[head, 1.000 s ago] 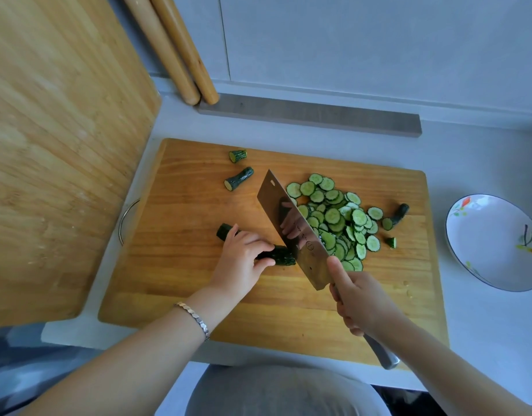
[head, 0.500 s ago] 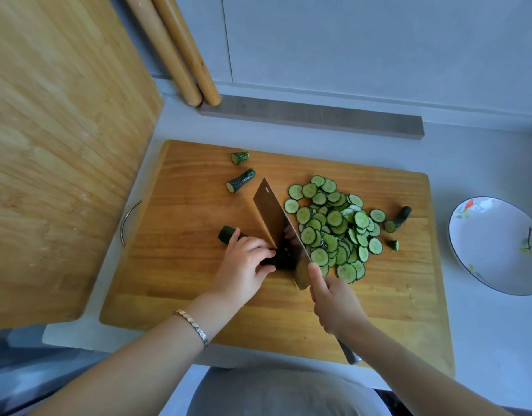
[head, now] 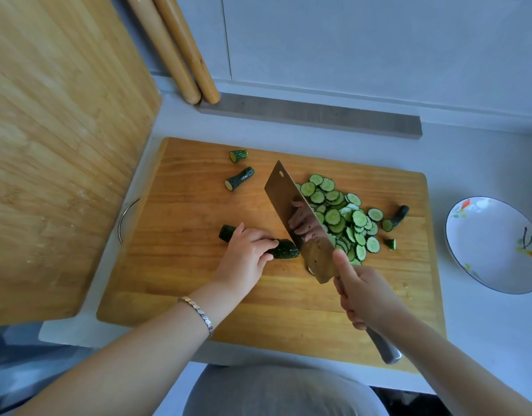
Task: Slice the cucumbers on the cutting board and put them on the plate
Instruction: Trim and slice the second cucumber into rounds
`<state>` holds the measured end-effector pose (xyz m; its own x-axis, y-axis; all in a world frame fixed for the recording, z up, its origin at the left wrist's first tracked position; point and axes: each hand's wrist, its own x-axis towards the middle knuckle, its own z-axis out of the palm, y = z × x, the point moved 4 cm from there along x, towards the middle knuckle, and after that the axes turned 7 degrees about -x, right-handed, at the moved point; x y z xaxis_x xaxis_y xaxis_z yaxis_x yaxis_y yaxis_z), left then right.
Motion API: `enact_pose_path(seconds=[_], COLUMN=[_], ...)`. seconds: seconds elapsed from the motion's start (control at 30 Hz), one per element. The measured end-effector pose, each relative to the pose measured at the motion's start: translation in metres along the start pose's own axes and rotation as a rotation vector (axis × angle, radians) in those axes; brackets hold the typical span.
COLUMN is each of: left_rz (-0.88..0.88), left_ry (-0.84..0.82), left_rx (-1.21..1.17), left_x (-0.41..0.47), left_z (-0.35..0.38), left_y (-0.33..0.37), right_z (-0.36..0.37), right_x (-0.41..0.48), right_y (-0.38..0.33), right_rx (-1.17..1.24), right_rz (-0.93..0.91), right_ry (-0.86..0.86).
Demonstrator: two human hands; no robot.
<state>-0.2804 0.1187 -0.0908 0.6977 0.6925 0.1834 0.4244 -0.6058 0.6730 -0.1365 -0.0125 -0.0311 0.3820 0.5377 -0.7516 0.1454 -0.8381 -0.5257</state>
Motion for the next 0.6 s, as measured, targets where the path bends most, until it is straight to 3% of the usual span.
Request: enact_pose_path(seconds=[0.6], left_rz=[0.022], left_ry=[-0.011], left_rx=[0.001], left_x=[0.0], left_z=[-0.001], left_y=[0.002], right_z=[0.03], right_x=[0.024], right_y=[0.008], right_rx=[-0.166], right_rz=[-0.067], right_ry=[0.016])
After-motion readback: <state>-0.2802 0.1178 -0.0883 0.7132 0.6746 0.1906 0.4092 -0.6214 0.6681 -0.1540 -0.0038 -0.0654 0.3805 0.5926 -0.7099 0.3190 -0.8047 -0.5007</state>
